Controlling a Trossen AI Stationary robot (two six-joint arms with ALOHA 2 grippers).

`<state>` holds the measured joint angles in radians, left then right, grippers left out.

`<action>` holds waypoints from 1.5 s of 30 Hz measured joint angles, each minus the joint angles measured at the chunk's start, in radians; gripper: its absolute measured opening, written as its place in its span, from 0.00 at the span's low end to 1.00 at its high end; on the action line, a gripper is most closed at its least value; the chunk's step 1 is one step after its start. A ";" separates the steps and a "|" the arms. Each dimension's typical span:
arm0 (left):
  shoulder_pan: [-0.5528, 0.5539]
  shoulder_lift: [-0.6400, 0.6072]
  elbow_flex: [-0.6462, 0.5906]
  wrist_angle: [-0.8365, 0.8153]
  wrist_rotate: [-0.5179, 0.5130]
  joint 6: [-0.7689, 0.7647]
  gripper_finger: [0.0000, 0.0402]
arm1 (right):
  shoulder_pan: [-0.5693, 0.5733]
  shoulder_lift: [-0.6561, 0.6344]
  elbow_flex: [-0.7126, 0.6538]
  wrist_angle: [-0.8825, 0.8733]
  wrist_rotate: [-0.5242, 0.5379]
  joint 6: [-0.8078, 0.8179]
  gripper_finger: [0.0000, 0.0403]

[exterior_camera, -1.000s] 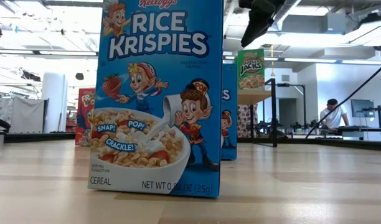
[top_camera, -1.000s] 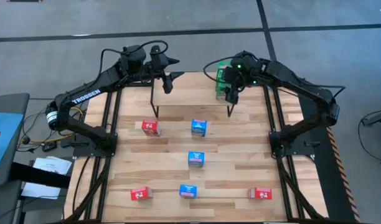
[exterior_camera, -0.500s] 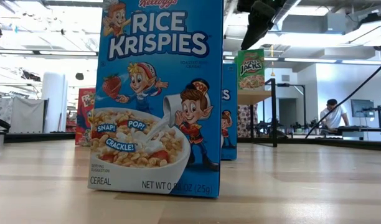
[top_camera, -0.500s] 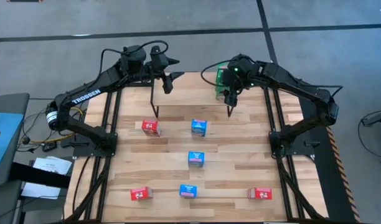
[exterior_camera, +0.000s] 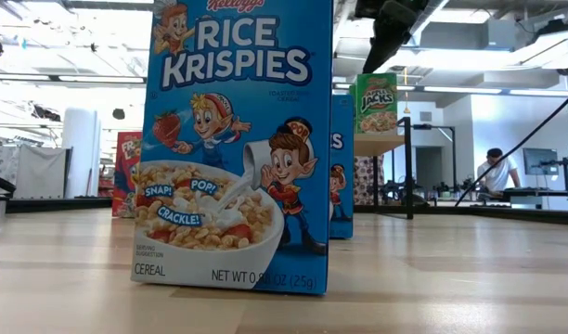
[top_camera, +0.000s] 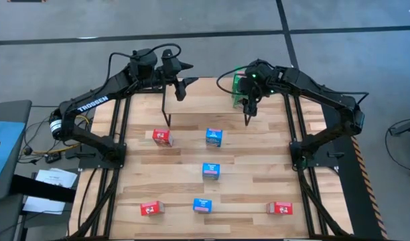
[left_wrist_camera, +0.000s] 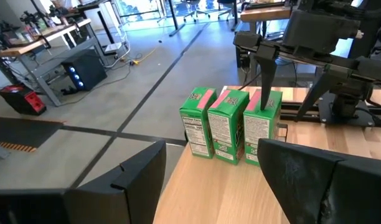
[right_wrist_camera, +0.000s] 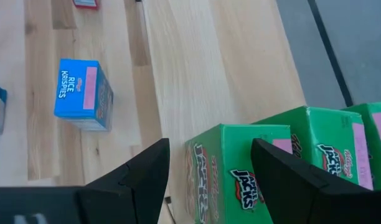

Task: Stack cereal on shelf
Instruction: Adjust the green cereal boxes on the shelf

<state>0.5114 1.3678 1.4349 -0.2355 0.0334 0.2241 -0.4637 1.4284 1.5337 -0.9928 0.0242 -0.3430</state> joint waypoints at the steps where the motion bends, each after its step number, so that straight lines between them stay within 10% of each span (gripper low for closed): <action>1: 0.000 0.000 0.000 0.000 0.000 0.000 0.60 | 0.000 0.000 0.000 0.000 0.000 -0.004 0.62; 45: 0.000 0.000 0.000 0.001 -0.023 0.001 0.60 | -0.039 -0.003 0.162 -0.034 0.140 -0.048 0.62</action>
<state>0.5114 1.3678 1.4349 -0.2344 0.0109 0.2249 -0.5028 1.4254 1.6954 -1.0263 0.1646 -0.3912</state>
